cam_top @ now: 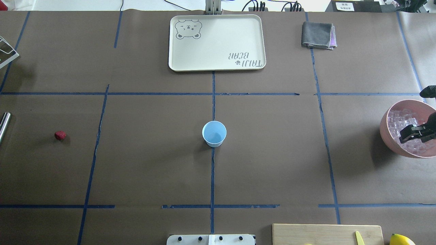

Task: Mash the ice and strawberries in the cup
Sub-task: 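Lower the right gripper into the bowl and pinch an ice cube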

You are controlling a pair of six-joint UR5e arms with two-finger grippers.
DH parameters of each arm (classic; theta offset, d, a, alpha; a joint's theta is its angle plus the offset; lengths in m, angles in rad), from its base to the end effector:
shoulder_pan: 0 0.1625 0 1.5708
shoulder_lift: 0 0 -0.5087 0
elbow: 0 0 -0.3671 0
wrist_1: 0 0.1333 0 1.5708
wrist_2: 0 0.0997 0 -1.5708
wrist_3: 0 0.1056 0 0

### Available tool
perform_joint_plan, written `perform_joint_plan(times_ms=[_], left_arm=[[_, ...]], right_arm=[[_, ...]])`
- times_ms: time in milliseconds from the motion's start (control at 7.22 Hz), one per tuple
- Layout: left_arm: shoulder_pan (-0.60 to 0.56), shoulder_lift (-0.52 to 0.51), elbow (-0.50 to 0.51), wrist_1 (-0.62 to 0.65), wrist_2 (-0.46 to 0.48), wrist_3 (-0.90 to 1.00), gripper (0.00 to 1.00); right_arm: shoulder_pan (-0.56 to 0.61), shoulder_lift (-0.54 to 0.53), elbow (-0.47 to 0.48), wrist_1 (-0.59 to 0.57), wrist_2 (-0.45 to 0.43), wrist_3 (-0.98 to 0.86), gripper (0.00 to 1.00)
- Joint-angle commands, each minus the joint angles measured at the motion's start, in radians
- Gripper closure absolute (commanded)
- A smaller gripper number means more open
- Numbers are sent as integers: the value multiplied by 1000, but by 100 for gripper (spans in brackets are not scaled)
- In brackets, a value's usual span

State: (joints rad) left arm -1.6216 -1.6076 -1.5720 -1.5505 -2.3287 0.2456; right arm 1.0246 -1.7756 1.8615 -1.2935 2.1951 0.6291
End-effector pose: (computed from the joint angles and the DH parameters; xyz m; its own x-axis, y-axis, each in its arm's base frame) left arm -0.0853 -0.4829 0.7318 0.7165 0.2188 -0.6624 -0.1273 0.9746 0.1843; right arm -0.1393 -0.3670 0.6737 0.7591 -0.0142 0.6508 0.0481 0.9983 -0.0343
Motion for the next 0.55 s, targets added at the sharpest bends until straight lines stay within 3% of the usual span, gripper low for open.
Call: perform_joint_plan(times_ms=[0,416], left_arm=[[-4,0,-5,1,0,0,0],[-7,0,-6,0,0,0,0]], right_arm=[[-4,1,-13,0,0,-12,30],[-3,27,-18,-1,0,-19,32]])
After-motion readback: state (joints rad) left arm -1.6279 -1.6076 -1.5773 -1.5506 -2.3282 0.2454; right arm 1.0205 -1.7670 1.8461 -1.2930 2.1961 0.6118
